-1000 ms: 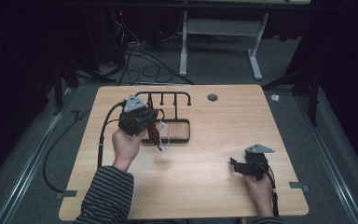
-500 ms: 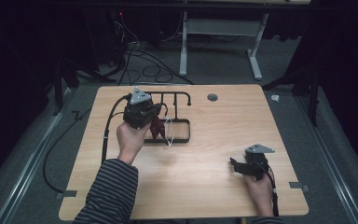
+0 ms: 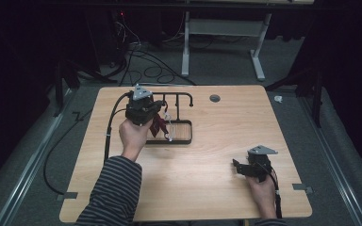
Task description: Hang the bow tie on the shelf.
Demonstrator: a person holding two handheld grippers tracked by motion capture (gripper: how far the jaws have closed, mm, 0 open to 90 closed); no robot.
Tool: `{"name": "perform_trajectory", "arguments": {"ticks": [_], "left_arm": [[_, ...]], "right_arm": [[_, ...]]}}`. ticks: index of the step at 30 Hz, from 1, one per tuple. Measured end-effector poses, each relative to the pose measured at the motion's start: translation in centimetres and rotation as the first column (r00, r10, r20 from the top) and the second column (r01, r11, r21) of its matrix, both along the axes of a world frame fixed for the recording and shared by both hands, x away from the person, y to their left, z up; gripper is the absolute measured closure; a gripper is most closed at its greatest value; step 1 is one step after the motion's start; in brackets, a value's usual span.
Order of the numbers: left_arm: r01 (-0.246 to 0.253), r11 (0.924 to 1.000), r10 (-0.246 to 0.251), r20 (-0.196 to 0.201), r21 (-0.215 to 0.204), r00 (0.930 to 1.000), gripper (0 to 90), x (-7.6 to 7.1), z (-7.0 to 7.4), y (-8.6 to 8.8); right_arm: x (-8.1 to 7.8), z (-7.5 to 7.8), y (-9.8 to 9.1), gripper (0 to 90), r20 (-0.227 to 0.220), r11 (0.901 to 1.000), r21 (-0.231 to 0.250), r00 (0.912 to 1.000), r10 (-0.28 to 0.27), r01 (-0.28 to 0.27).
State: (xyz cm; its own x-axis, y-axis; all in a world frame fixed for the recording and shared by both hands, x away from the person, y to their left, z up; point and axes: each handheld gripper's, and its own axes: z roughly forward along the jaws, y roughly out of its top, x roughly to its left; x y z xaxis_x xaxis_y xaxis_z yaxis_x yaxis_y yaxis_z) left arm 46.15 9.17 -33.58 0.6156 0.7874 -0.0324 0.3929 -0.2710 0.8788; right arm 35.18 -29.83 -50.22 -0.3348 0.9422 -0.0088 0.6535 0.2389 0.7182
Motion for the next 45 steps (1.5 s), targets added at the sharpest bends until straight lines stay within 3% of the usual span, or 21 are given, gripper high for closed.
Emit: {"name": "perform_trajectory", "arguments": {"ticks": [16, 26, 34, 45], "left_arm": [[-0.050, 0.9987, 0.050, -0.022, 0.008, 0.9985, 89.7, 1.7, -0.5, -0.2], [-0.052, 0.9984, 0.053, -0.033, 0.023, 0.9981, 88.0, 1.9, -0.7, -0.4], [-0.043, 0.9988, 0.044, -0.020, 0.022, 0.9988, 83.5, 1.3, -0.3, -0.3], [-0.027, 0.9996, 0.027, -0.039, 0.005, 0.9989, 71.7, -0.2, -0.4, 1.2]], "right_arm": [[0.0, 0.0, 0.0, 27.0, 0.001, 1.0000, 0.000, 1.0000, 0.002, -0.002], [0.0, 0.0, 0.0, 26.9, 0.001, 1.0000, 0.000, 1.0000, 0.002, -0.002], [0.0, 0.0, 0.0, 26.9, 0.001, 1.0000, 0.000, 1.0000, 0.002, -0.002], [0.0, 0.0, 0.0, 26.9, 0.000, 1.0000, 0.000, 1.0000, 0.001, -0.001]]}}
